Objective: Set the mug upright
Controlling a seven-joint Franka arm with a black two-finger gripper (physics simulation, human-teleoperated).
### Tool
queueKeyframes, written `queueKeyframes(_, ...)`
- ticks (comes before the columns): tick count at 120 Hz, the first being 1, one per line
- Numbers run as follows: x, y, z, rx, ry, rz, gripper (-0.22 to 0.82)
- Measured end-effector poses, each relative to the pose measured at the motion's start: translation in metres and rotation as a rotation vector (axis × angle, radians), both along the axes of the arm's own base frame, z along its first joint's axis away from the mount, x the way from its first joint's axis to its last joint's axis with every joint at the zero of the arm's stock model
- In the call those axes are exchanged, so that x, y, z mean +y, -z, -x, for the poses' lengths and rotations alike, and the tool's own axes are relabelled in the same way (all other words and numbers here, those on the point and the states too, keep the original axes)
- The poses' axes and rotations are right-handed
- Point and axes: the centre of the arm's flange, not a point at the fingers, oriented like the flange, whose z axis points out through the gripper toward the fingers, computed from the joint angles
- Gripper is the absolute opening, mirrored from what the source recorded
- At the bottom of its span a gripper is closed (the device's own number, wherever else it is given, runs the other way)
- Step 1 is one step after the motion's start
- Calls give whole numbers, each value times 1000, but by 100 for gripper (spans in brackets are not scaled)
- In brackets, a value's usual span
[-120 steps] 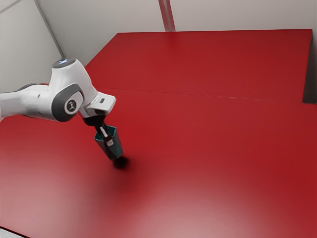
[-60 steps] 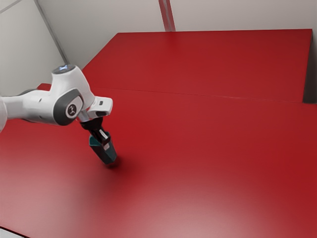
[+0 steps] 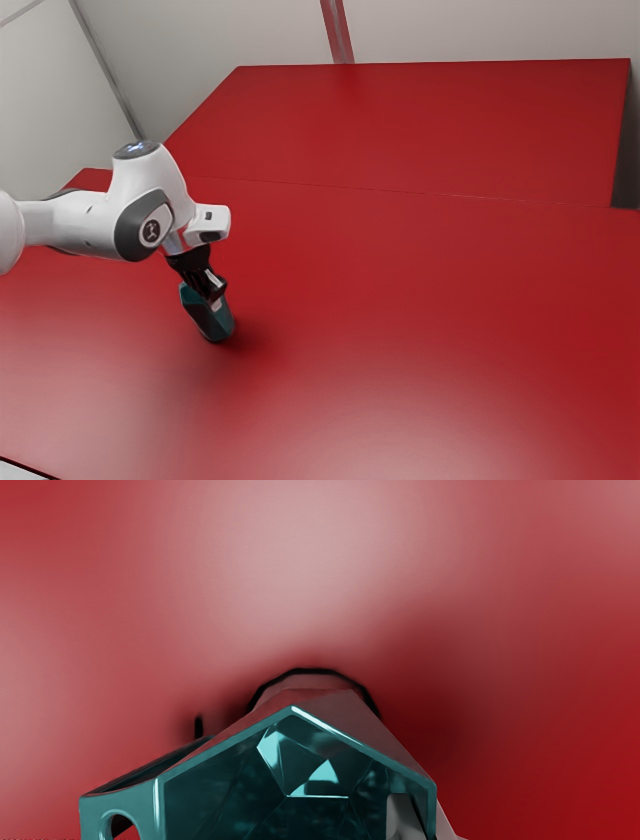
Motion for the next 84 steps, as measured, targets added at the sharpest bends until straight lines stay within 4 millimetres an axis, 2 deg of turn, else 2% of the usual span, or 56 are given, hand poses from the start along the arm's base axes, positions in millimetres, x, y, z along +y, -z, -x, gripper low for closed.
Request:
queueKeyframes(15,0,2,-1,6,-13,0,-15)
queueKeyframes(50,-1,1,-2,5,-38,7,10)
queueKeyframes(68,-3,-1,-5,0,-47,9,16)
queueKeyframes(84,-12,-12,-9,3,-51,10,19)
